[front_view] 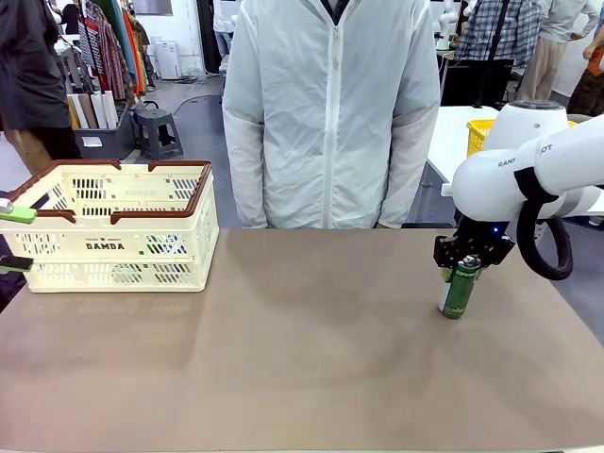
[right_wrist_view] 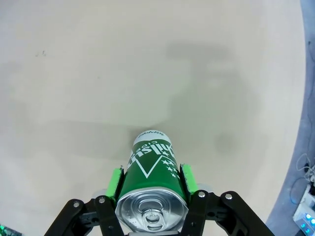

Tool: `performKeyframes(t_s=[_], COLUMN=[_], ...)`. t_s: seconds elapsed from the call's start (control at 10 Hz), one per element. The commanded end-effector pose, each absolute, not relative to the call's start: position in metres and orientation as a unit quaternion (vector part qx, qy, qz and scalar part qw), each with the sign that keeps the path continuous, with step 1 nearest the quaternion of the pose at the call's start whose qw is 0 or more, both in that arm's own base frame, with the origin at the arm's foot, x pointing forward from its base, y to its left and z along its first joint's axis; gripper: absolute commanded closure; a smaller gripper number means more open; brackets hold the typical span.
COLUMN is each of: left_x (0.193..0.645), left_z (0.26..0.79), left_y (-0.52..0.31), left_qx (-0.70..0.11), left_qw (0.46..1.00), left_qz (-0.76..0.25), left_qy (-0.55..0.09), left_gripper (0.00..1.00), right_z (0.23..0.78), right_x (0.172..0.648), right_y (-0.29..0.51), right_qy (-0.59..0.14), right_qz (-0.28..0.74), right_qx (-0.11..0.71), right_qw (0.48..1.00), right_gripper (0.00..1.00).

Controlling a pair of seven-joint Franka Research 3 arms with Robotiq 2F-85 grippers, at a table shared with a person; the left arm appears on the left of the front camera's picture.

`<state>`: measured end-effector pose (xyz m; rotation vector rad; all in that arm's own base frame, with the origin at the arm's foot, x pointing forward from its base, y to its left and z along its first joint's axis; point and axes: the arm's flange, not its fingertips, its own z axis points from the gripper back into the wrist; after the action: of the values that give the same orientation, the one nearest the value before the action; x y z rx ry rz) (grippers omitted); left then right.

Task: Place the drinks into the Shopping basket.
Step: Pick up one drink and place it into the Shopping basket.

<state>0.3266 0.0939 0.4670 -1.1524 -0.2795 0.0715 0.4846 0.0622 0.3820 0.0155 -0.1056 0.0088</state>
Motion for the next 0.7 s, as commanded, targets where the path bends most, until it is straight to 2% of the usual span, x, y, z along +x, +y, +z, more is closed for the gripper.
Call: performKeyframes(t_s=[0.0, 0.1, 0.3, 0.6], left_x=[0.327, 0.327, 0.327, 0.327], left_z=[0.47, 0.47, 0.47, 0.47], left_y=[0.093, 0.093, 0.093, 0.093], left_qx=[-0.549, -0.549, -0.549, -0.549], left_qw=[0.824, 0.824, 0.824, 0.824], left_qz=[0.039, 0.039, 0.039, 0.039], left_qy=[-0.135, -0.135, -0.135, -0.135], left_gripper=[0.0, 0.0, 0.0, 0.0], right_z=[0.432, 0.464, 0.513, 0.528], right_x=[0.479, 0.475, 0.468, 0.469], right_y=[0.084, 0.097, 0.152, 0.264], right_qy=[-0.055, -0.04, -0.043, -0.035], right_qz=[-0.006, -0.017, 0.029, 0.129], right_qx=[0.001, -0.014, -0.056, -0.047], right_qw=[0.998, 0.999, 0.997, 0.99], right_gripper=[1.0, 1.0, 1.0, 1.0])
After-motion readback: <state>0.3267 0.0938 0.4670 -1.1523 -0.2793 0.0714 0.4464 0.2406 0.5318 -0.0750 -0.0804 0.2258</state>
